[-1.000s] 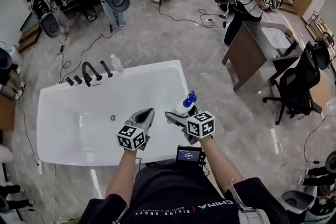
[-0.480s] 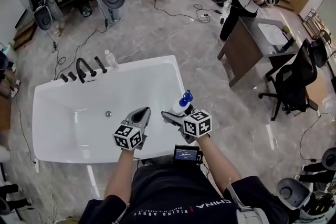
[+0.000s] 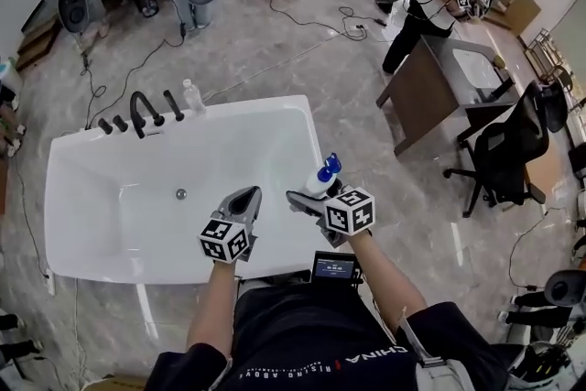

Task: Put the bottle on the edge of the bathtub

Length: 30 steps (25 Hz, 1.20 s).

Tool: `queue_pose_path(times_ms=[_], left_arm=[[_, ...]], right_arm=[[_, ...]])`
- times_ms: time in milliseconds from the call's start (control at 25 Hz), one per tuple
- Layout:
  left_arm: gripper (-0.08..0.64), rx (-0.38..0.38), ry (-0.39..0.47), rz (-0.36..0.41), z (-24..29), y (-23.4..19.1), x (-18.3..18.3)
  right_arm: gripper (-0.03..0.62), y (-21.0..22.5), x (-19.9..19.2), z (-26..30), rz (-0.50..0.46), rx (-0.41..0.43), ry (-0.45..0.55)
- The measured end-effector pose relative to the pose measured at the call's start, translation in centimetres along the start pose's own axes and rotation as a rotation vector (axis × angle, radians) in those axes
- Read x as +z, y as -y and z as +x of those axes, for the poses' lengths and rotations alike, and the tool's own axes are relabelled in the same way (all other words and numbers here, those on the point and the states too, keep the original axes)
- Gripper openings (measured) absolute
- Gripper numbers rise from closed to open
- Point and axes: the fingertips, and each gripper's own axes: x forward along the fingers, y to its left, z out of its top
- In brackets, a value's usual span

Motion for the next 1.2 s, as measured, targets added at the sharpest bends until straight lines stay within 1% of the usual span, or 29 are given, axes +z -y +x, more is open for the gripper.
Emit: queue_pose_path(times_ms=[120, 320, 440, 560, 680, 800, 920, 1040, 1120, 1200], left_arm=[[0.009, -0.019, 0.004, -0.008, 0.3, -1.2, 0.6], [0.009, -0.097, -0.028, 0.03, 0.8, -2.3, 1.3], [0.009, -0.135, -0.049, 0.044, 1.4, -3.1, 1.4], [0.009, -0.157, -0.064, 0.049, 2.5, -3.6, 1.1], [0.009, -0.166, -0.061, 0.053, 4.0, -3.7, 1.2], [0.009, -0.146, -0.054, 0.041, 6.0, -4.8, 1.3], [0.009, -0.102, -0.05, 0.017, 9.5, -6.2, 0.8], [0.009, -0.04, -0.038, 0.002, 15.7, -7.7, -0.2], [0.009, 0.02, -0.016, -0.004, 20.3, -8.6, -0.6], [0.009, 0.091, 0.004, -0.006, 23.8, -10.1, -0.2]], right_arm=[[0.502, 0.0, 1.4, 1.2, 0.011, -0.02, 0.008], [0.502, 0.7, 3.9, 3.2, 0.004, -0.086, 0.039], [0.502, 1.1, 5.0, 4.0, -0.005, -0.11, 0.043], [0.502, 2.0, 5.1, 4.6, -0.019, -0.128, 0.029], [0.502, 4.4, 4.9, 5.4, -0.023, -0.156, 0.015], [0.502, 7.0, 5.5, 7.0, -0.032, -0.161, -0.009], [0.502, 10.6, 6.3, 9.1, -0.061, -0.133, -0.046], [0.502, 17.0, 7.3, 11.7, -0.112, -0.095, -0.072], [0.502, 21.7, 8.2, 13.5, -0.167, -0.08, -0.075], [0.502, 25.1, 9.5, 15.9, -0.206, -0.054, -0.068]])
